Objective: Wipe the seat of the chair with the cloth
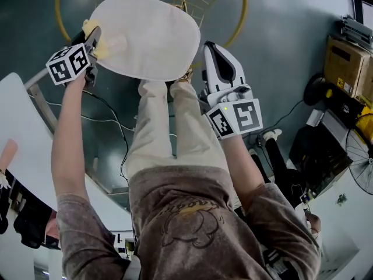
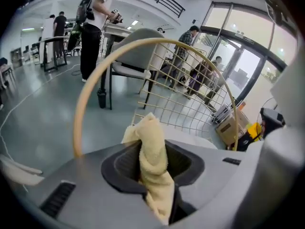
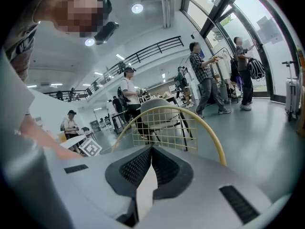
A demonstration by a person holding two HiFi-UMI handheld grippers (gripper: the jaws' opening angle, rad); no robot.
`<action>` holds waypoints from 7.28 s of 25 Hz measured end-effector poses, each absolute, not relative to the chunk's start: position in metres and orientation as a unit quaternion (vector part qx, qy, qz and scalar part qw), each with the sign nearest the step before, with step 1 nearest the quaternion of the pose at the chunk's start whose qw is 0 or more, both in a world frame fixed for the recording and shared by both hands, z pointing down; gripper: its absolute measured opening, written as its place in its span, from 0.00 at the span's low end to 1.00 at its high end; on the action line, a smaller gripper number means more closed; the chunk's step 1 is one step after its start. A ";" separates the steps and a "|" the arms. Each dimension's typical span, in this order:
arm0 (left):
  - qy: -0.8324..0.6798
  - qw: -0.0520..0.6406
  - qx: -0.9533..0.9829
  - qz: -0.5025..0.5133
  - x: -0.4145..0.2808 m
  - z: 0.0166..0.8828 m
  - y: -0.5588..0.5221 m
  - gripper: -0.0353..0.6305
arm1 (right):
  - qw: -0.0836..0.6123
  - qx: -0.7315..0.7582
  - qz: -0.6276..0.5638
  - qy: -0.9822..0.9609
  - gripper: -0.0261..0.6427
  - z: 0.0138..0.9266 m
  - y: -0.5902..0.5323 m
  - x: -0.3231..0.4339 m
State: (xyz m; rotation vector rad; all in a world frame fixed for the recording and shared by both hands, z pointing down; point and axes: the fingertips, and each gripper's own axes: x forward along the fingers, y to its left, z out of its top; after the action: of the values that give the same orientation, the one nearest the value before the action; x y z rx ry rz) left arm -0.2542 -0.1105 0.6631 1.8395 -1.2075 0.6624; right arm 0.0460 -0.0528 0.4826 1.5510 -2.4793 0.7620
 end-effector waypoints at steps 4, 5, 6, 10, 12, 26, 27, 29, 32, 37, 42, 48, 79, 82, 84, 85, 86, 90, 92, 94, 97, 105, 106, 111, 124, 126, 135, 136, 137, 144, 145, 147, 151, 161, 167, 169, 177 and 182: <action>-0.496 0.379 0.727 0.287 -0.282 0.650 -0.127 0.24 | 0.061 0.513 0.253 -0.818 0.08 0.486 -0.054 0.045; -0.499 0.378 0.723 0.292 -0.287 0.650 -0.129 0.24 | 0.061 0.514 0.254 -0.817 0.08 0.488 -0.054 0.045; -0.501 0.377 0.720 0.297 -0.291 0.651 -0.130 0.24 | 0.062 0.515 0.255 -0.816 0.08 0.490 -0.055 0.044; -0.503 0.376 0.711 0.316 -0.299 0.660 -0.133 0.24 | 0.061 0.518 0.259 -0.813 0.08 0.493 -0.056 0.040; -0.502 0.377 0.707 0.325 -0.299 0.667 -0.133 0.24 | 0.060 0.519 0.260 -0.812 0.08 0.491 -0.057 0.039; -0.479 0.390 0.708 0.343 -0.271 0.700 -0.126 0.23 | 0.065 0.527 0.267 -0.804 0.08 0.498 -0.059 0.046; -0.475 0.397 0.708 0.339 -0.268 0.704 -0.123 0.23 | 0.065 0.527 0.267 -0.804 0.08 0.498 -0.059 0.046; -0.462 0.410 0.712 0.333 -0.255 0.711 -0.116 0.23 | 0.066 0.527 0.268 -0.804 0.08 0.499 -0.059 0.046; -0.443 0.418 0.717 0.341 -0.236 0.724 -0.102 0.24 | 0.068 0.526 0.268 -0.805 0.08 0.499 -0.058 0.044; -0.418 0.420 0.734 0.331 -0.198 0.725 -0.094 0.23 | 0.070 0.526 0.268 -0.804 0.08 0.501 -0.056 0.045; -0.399 0.438 0.738 0.324 -0.166 0.733 -0.076 0.24 | 0.068 0.530 0.269 -0.801 0.08 0.501 -0.053 0.049; -0.396 0.472 0.730 0.293 -0.130 0.738 -0.055 0.23 | 0.068 0.538 0.265 -0.798 0.08 0.498 -0.051 0.059; -0.281 0.584 0.745 0.157 -0.007 0.672 0.009 0.23 | 0.067 0.543 0.258 -0.796 0.08 0.486 -0.041 0.078; -0.304 0.578 0.742 0.149 -0.039 0.664 0.004 0.23 | 0.070 0.535 0.258 -0.801 0.08 0.485 -0.042 0.070; -0.330 0.573 0.736 0.149 -0.068 0.661 0.001 0.23 | 0.069 0.529 0.257 -0.806 0.08 0.483 -0.042 0.064; -0.345 0.569 0.731 0.149 -0.084 0.660 -0.001 0.23 | 0.067 0.526 0.257 -0.808 0.08 0.481 -0.042 0.060; -0.360 0.565 0.727 0.148 -0.100 0.657 -0.003 0.23 | 0.066 0.522 0.257 -0.810 0.08 0.478 -0.042 0.056; -0.412 0.545 0.715 0.151 -0.161 0.653 -0.013 0.23 | 0.071 0.504 0.253 -0.823 0.08 0.471 -0.044 0.039; -0.434 0.534 0.708 0.160 -0.191 0.655 -0.019 0.23 | 0.072 0.495 0.252 -0.829 0.08 0.470 -0.046 0.031; -0.458 0.519 0.701 0.170 -0.222 0.654 -0.027 0.23 | 0.074 0.488 0.251 -0.832 0.08 0.469 -0.049 0.024; -0.485 0.491 0.698 0.191 -0.259 0.649 -0.039 0.23 | 0.077 0.480 0.248 -0.838 0.08 0.466 -0.051 0.015; -0.515 0.449 0.693 0.231 -0.301 0.649 -0.057 0.23 | 0.087 0.468 0.244 -0.845 0.08 0.466 -0.058 0.000; -0.515 0.448 0.693 0.233 -0.302 0.650 -0.058 0.23 | 0.088 0.467 0.244 -0.846 0.08 0.467 -0.059 0.000; -0.509 0.446 0.687 0.262 -0.310 0.663 -0.055 0.23 | 0.092 0.467 0.244 -0.845 0.08 0.468 -0.064 -0.002; -0.502 0.442 0.682 0.295 -0.295 0.708 -0.050 0.23 | 0.109 0.475 0.248 -0.837 0.08 0.475 -0.070 0.012; -0.501 0.440 0.685 0.291 -0.287 0.711 -0.046 0.23 | 0.111 0.474 0.250 -0.837 0.08 0.478 -0.065 0.012; -0.443 0.457 0.712 0.296 -0.215 0.735 -0.013 0.23 | 0.112 0.477 0.254 -0.834 0.08 0.484 -0.060 0.021; -0.438 0.459 0.714 0.296 -0.207 0.737 -0.009 0.23 | 0.113 0.480 0.254 -0.832 0.08 0.483 -0.059 0.024; -0.432 0.461 0.716 0.297 -0.198 0.739 -0.004 0.23 | 0.113 0.482 0.254 -0.831 0.08 0.484 -0.059 0.028; -0.402 0.480 0.724 0.290 -0.146 0.741 0.020 0.23 | 0.114 0.492 0.257 -0.824 0.08 0.485 -0.053 0.045; -0.397 0.485 0.725 0.286 -0.138 0.741 0.023 0.23 | 0.113 0.493 0.258 -0.823 0.08 0.485 -0.052 0.046; -0.386 0.494 0.727 0.280 -0.124 0.740 0.031 0.23 | 0.111 0.492 0.257 -0.824 0.08 0.485 -0.051 0.048; -0.376 0.518 0.723 0.259 -0.092 0.736 0.047 0.23 | 0.111 0.494 0.256 -0.824 0.08 0.483 -0.048 0.057; -0.312 0.538 0.747 0.237 -0.011 0.718 0.069 0.23 | 0.106 0.504 0.258 -0.818 0.08 0.485 -0.043 0.078; -0.295 0.534 0.757 0.234 0.007 0.705 0.072 0.23 | 0.107 0.504 0.259 -0.817 0.08 0.485 -0.036 0.086; -0.294 0.528 0.761 0.236 0.007 0.698 0.071 0.23 | 0.108 0.502 0.258 -0.818 0.08 0.483 -0.035 0.088; -0.313 0.485 0.782 0.233 -0.010 0.636 0.053 0.23 | 0.106 0.494 0.256 -0.824 0.08 0.453 -0.030 0.090; -0.353 0.460 0.789 0.205 -0.023 0.572 0.031 0.23 | 0.095 0.491 0.255 -0.828 0.08 0.417 -0.027 0.092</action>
State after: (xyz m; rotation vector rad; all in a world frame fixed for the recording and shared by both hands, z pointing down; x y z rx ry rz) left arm -0.0230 0.0312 0.5720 1.9411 -0.8678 0.5053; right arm 0.0922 -0.0270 0.4167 1.4549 -2.4537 0.7573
